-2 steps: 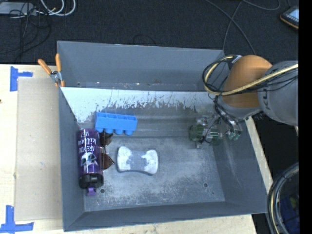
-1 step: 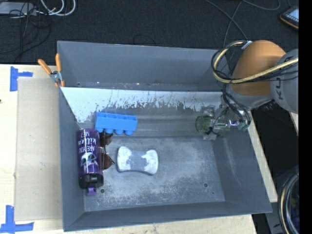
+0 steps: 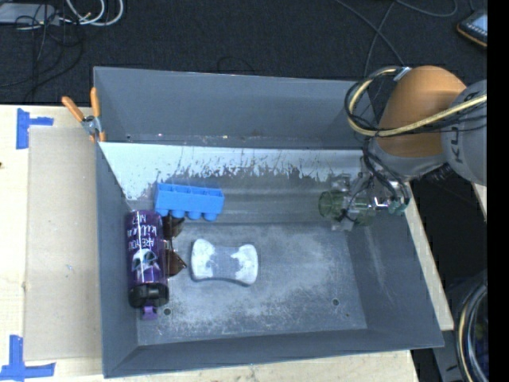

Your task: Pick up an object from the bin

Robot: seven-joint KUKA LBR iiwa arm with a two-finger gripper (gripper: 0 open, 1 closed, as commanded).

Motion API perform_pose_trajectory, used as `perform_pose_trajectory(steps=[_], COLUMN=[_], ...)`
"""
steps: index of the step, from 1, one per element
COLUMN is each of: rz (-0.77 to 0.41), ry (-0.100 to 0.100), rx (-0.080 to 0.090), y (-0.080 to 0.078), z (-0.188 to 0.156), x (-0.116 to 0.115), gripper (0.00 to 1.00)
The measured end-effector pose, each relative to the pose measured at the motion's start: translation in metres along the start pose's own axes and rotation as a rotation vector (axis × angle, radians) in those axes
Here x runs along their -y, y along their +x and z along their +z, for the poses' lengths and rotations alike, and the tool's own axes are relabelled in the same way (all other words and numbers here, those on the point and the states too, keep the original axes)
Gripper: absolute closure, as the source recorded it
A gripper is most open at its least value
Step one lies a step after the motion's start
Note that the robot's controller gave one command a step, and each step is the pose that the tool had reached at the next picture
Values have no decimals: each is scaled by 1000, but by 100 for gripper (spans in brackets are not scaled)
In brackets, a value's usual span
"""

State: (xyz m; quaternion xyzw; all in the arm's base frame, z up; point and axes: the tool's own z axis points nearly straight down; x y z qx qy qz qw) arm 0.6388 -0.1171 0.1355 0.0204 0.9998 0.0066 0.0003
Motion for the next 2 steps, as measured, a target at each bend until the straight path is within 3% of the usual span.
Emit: perform_pose_trajectory(steps=[1,2], rz=[-3,-5], ry=[2,0], rx=[11,4], y=[-3,-1], z=[-19,-44], x=[0,-2], gripper=[100,100])
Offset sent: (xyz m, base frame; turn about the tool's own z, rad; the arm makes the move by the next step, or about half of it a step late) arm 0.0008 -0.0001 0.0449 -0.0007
